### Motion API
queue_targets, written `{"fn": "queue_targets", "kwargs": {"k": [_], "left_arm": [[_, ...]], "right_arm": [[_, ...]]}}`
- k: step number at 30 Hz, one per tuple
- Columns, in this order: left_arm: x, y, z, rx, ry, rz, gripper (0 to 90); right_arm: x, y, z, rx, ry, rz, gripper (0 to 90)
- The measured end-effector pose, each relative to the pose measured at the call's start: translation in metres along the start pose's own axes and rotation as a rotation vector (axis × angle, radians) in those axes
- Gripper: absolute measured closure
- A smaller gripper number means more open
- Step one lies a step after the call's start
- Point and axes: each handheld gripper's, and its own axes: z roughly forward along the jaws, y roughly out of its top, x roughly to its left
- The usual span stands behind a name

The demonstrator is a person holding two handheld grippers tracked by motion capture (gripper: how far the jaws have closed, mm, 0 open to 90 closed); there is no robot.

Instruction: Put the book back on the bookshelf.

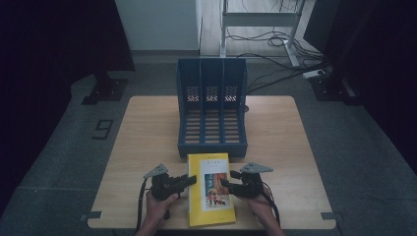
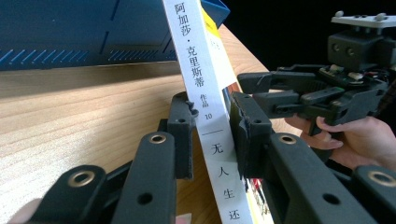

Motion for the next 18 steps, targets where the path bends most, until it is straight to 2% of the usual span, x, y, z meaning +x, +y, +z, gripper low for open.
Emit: {"fn": "queue_targets", "kwargs": {"k": [2, 6, 12, 18], "left_arm": [[-0.0014, 0.0005, -0.0003, -0.003, -0.004, 0.006, 71.6], [-0.0019, 0.0008, -0.0006, -0.001, -0.004, 0.010, 71.6], [-0.0020, 0.0032, -0.0040, -0.019, -0.023, 0.022, 72.3], [-0.0045, 0.0069, -0.0080, -0.037, -0.025, 0.049, 73.0]], "right_arm": [[-0.0002, -0.0013, 0.0048, 0.040, 0.031, 0.010, 39.8], [-0.0004, -0.0030, 0.0080, 0.054, 0.033, 0.008, 40.4], [0.0005, -0.0015, 0.0044, 0.022, 0.031, 0.011, 48.2], [0.0063, 0.0016, 0.0007, -0.014, 0.020, -0.024, 51.9]]}}
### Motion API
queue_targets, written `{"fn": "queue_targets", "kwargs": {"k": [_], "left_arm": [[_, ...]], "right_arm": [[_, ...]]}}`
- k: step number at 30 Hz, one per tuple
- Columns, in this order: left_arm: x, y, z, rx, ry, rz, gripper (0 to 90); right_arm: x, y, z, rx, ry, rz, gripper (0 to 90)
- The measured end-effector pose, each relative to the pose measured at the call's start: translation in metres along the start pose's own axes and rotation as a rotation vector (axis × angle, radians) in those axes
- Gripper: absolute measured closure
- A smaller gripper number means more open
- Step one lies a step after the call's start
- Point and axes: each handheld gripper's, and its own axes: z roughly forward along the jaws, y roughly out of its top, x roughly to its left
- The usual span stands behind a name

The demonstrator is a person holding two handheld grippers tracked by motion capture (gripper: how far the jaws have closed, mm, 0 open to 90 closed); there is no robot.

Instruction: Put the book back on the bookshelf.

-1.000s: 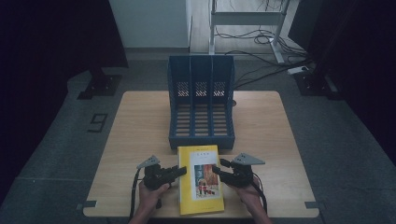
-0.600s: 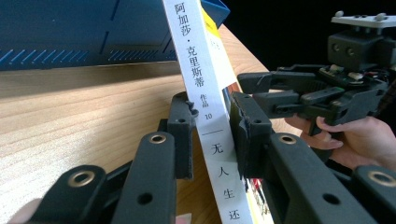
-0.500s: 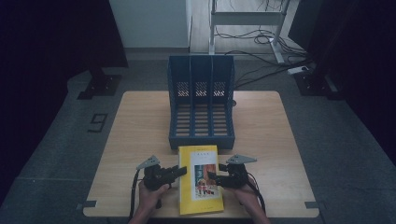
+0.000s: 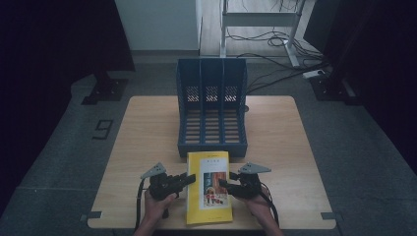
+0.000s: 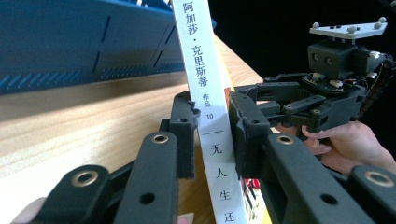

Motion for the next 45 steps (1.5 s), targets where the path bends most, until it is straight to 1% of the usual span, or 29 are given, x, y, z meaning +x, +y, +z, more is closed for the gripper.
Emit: {"fn": "queue_targets", "kwargs": {"k": [1, 2, 4, 5, 6, 7, 8, 11, 12, 14, 15, 16, 18, 20, 22, 25, 27, 28, 29, 30, 34, 36, 39, 42, 45], "left_arm": [[0.000, 0.000, 0.000, 0.001, 0.003, 0.001, 73.0], [0.001, 0.000, 0.001, 0.006, 0.004, -0.005, 72.8], [0.002, -0.001, 0.001, 0.008, 0.004, -0.009, 72.6], [0.004, -0.002, 0.003, 0.015, -0.011, -0.021, 72.5], [0.004, -0.002, 0.003, 0.015, -0.011, -0.021, 72.4], [0.004, -0.003, 0.005, 0.024, -0.021, -0.023, 72.3], [0.003, -0.003, 0.006, 0.023, -0.018, -0.024, 72.3], [0.004, -0.004, 0.006, 0.018, -0.024, -0.033, 72.8], [0.004, -0.004, 0.006, 0.017, -0.024, -0.034, 73.0], [0.005, -0.005, 0.006, 0.016, -0.028, -0.038, 73.1], [0.006, -0.005, 0.007, 0.016, -0.027, -0.040, 73.3], [0.006, -0.005, 0.007, 0.016, -0.027, -0.040, 73.3], [0.007, -0.005, 0.006, 0.015, -0.029, -0.045, 73.3], [0.007, -0.005, 0.006, 0.011, -0.032, -0.042, 73.3], [0.006, -0.005, 0.006, 0.009, -0.036, -0.039, 73.3], [0.005, -0.005, 0.006, 0.008, -0.036, -0.034, 73.4], [0.004, -0.005, 0.006, 0.006, -0.040, -0.031, 73.4], [0.004, -0.005, 0.006, 0.006, -0.040, -0.031, 73.5], [0.003, -0.004, 0.005, 0.004, -0.045, -0.025, 73.5], [0.003, -0.004, 0.005, 0.004, -0.045, -0.025, 73.6], [0.002, -0.004, 0.005, 0.004, -0.051, -0.022, 73.6], [0.001, -0.004, 0.005, 0.004, -0.052, -0.019, 73.7], [0.001, -0.004, 0.005, 0.003, -0.054, -0.017, 73.7], [0.001, -0.004, 0.005, 0.000, -0.057, -0.017, 73.8], [-0.002, -0.003, 0.005, -0.002, -0.070, -0.009, 74.2]], "right_arm": [[0.001, 0.001, -0.001, -0.007, -0.007, -0.012, 54.4], [0.001, 0.001, -0.003, -0.024, 0.002, -0.025, 60.7], [0.000, 0.002, -0.006, -0.056, 0.046, -0.019, 68.8], [0.000, 0.003, -0.007, -0.075, 0.069, -0.017, 71.5], [0.001, 0.003, -0.008, -0.084, 0.079, -0.026, 73.1], [0.003, 0.004, -0.008, -0.082, 0.073, -0.045, 73.2], [0.004, 0.004, -0.008, -0.079, 0.070, -0.054, 72.8], [0.002, 0.003, -0.007, -0.071, 0.065, -0.045, 66.6], [0.002, 0.003, -0.006, -0.068, 0.054, -0.042, 61.8], [0.003, 0.003, -0.006, -0.061, 0.008, -0.040, 50.3], [0.004, 0.003, -0.006, -0.050, -0.025, -0.045, 49.1], [0.004, 0.003, -0.006, -0.050, -0.025, -0.045, 49.1], [0.002, 0.002, -0.005, -0.021, -0.051, -0.030, 45.9], [-0.001, 0.001, -0.004, -0.005, -0.071, -0.022, 45.3], [-0.005, -0.001, -0.003, 0.005, -0.054, -0.001, 44.3], [-0.008, -0.002, 0.001, 0.035, -0.009, 0.024, 40.2], [-0.008, -0.003, 0.003, 0.034, 0.009, 0.029, 38.3], [-0.008, -0.003, 0.003, 0.034, 0.009, 0.029, 38.3], [-0.008, -0.003, 0.005, 0.045, 0.029, 0.039, 35.7], [-0.008, -0.003, 0.005, 0.045, 0.029, 0.039, 35.7], [-0.009, -0.005, 0.009, 0.063, 0.053, 0.061, 27.4], [-0.009, -0.005, 0.012, 0.075, 0.053, 0.070, 22.9], [-0.011, -0.006, 0.013, 0.079, 0.048, 0.084, 17.7], [-0.012, -0.006, 0.013, 0.078, 0.048, 0.083, 16.6], [-0.009, -0.005, 0.015, 0.072, 0.108, 0.095, 18.4]]}}
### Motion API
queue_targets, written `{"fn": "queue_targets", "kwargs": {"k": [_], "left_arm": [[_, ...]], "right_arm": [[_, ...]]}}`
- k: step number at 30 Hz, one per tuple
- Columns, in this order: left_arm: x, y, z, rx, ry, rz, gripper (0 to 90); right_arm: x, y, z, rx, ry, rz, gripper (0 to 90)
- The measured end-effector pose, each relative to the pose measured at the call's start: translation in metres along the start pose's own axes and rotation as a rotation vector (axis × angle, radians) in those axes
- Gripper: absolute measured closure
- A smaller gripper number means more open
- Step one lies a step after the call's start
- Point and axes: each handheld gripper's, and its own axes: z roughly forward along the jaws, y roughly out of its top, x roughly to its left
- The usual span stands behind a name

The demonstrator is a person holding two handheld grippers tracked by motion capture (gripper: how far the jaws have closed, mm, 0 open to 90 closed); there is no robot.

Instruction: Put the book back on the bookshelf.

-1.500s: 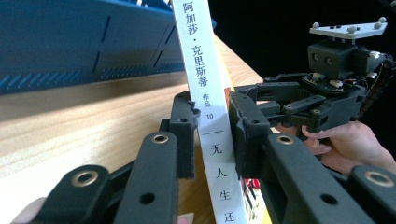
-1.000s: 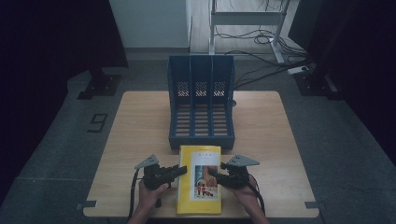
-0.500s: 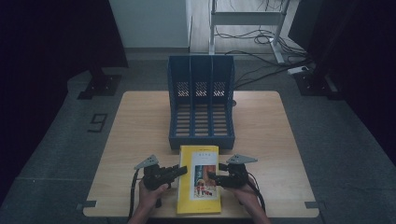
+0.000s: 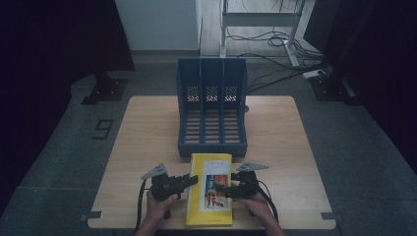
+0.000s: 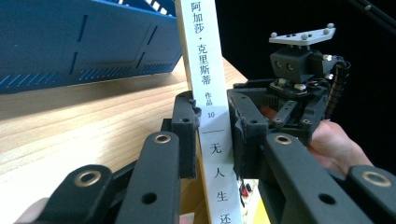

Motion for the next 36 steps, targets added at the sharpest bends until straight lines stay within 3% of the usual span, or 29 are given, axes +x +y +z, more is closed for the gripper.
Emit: {"fn": "queue_targets", "kwargs": {"k": [5, 11, 16, 23, 27, 31, 36], "left_arm": [[-0.001, 0.000, -0.001, 0.000, 0.009, 0.011, 74.2], [-0.003, 0.003, -0.003, -0.009, 0.011, 0.029, 74.5], [-0.004, 0.006, -0.005, -0.018, -0.016, 0.020, 74.5], [-0.005, 0.007, -0.004, -0.006, -0.018, 0.031, 73.2], [-0.007, 0.007, -0.003, 0.004, -0.007, 0.042, 73.1], [-0.010, 0.007, -0.003, 0.009, 0.034, 0.060, 73.3], [-0.013, 0.008, -0.002, 0.013, 0.039, 0.071, 73.1]], "right_arm": [[0.004, 0.001, 0.001, 0.000, 0.012, -0.014, 18.2], [0.011, 0.004, -0.004, -0.001, -0.031, -0.058, 21.8], [0.020, 0.009, -0.006, 0.004, -0.076, -0.081, 23.0], [0.025, 0.011, -0.010, -0.018, -0.072, -0.104, 28.3], [0.027, 0.012, -0.011, -0.036, -0.063, -0.116, 30.7], [0.030, 0.012, -0.011, -0.045, -0.069, -0.134, 31.0], [0.033, 0.013, -0.012, -0.045, -0.072, -0.139, 31.2]]}}
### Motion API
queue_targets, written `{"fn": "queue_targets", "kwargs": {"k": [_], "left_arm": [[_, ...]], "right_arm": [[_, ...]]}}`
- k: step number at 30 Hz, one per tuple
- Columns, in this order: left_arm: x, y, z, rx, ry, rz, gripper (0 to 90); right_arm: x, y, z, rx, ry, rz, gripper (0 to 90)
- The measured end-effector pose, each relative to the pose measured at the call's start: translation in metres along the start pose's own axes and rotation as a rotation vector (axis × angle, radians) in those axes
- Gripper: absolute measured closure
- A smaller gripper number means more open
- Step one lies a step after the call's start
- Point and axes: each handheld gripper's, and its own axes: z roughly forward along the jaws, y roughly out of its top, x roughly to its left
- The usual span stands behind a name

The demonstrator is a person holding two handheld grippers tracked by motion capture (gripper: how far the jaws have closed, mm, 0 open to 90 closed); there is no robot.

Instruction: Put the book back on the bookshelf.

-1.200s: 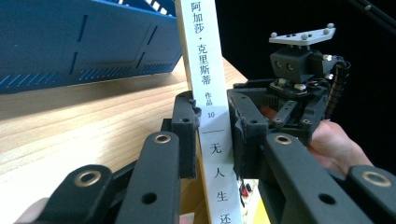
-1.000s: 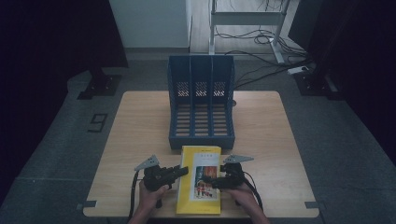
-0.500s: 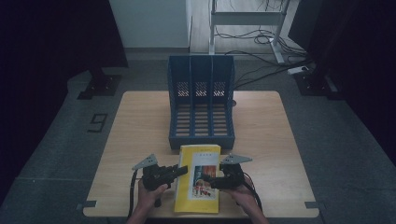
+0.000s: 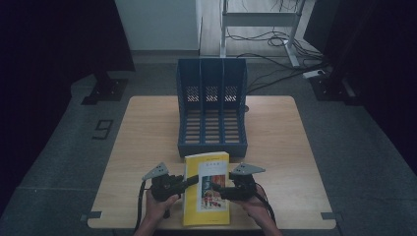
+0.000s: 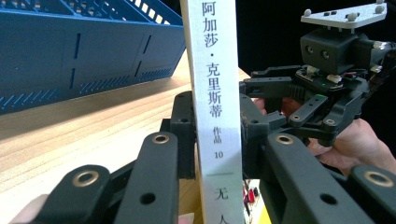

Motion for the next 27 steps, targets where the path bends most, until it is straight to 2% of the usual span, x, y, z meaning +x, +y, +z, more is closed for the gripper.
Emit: {"fn": "queue_targets", "kwargs": {"k": [9, 13, 18, 21, 27], "left_arm": [[-0.004, 0.001, 0.000, 0.005, 0.014, 0.017, 72.1], [-0.007, 0.001, -0.001, -0.003, 0.018, 0.025, 73.6], [-0.015, 0.004, -0.005, -0.042, 0.029, 0.056, 74.8], [-0.018, 0.005, -0.005, -0.046, 0.033, 0.070, 75.0], [-0.017, 0.005, -0.006, -0.045, 0.034, 0.071, 75.0]], "right_arm": [[0.002, 0.000, -0.002, -0.032, 0.026, -0.009, 33.8], [0.003, 0.001, -0.003, -0.039, 0.019, -0.016, 33.9], [0.007, 0.005, -0.009, -0.074, 0.002, -0.034, 36.6], [0.008, 0.006, -0.011, -0.090, -0.001, -0.034, 37.4], [0.009, 0.006, -0.011, -0.091, -0.006, -0.036, 37.4]]}}
